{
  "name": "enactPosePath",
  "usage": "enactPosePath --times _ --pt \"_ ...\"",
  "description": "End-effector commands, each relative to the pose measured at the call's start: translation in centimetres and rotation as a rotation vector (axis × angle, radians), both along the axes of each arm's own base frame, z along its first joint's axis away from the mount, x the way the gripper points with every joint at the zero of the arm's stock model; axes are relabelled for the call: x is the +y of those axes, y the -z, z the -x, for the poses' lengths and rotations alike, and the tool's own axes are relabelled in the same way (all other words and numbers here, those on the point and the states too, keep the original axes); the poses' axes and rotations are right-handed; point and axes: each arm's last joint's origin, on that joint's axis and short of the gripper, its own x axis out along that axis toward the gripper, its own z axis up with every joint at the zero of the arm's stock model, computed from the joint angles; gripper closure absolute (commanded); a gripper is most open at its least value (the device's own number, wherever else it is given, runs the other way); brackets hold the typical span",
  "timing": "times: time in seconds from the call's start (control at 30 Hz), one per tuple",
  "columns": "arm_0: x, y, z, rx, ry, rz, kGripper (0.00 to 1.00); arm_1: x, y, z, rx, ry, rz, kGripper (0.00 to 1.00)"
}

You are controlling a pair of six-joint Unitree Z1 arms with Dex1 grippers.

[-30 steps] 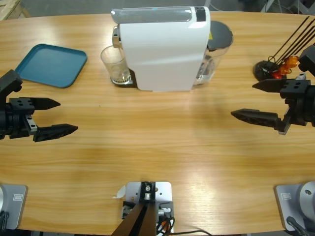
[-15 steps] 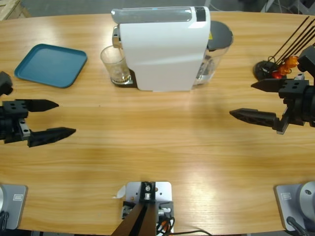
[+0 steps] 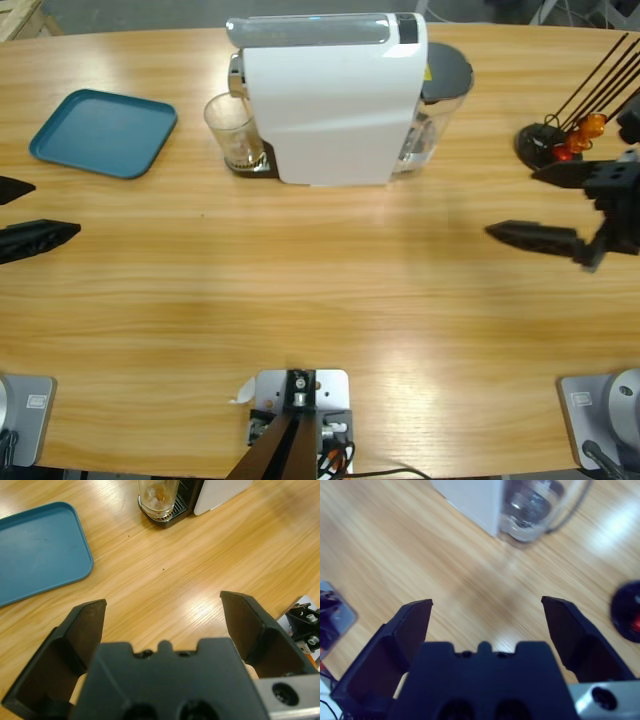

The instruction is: Pour coffee

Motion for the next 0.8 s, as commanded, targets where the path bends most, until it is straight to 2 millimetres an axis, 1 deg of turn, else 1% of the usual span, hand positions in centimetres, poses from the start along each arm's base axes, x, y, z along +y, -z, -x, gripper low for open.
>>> enactPosePath --times 0.03,0.13,0.2,0.3,0.4,0.5,0.67,0.73,0.8 --pt "2.0 -0.2 2.5 -0.12 -0.006 0.039 0.0 -1.4 -2.1 1.3 -0.049 0.058 0.089 0.0" --pt "2.9 0.5 3.9 -0.17 0.015 0.071 0.0 -1.2 -2.1 0.9 -0.041 0.058 0.095 0.0" --pt "2.9 0.9 3.8 -0.18 0.021 0.079 0.0 -1.2 -2.1 1.0 -0.059 0.057 0.079 0.0" --pt "2.5 1.1 3.4 -0.183 0.033 0.068 0.0 -1.8 -2.3 1.8 -0.101 0.063 0.049 0.0" --pt "2.5 1.0 3.3 -0.182 0.032 0.074 0.0 -2.3 -2.4 2.4 -0.128 0.091 0.02 0.0" --pt "2.5 0.1 3.4 -0.198 0.034 0.094 0.0 -2.4 -2.4 2.5 -0.127 0.111 0.003 0.0" --pt "2.9 -2.2 4.1 -0.28 0.091 0.093 0.0 -2.4 -2.4 2.5 -0.124 0.112 0.001 0.0" --pt "2.5 -2.4 3.5 -0.279 0.117 0.055 0.0 -2.3 -2.4 2.4 -0.121 0.112 0.004 0.0" --pt "1.8 -2.1 2.7 -0.236 0.137 0.006 0.0 -2.2 -2.3 2.3 -0.115 0.112 0.006 0.0"
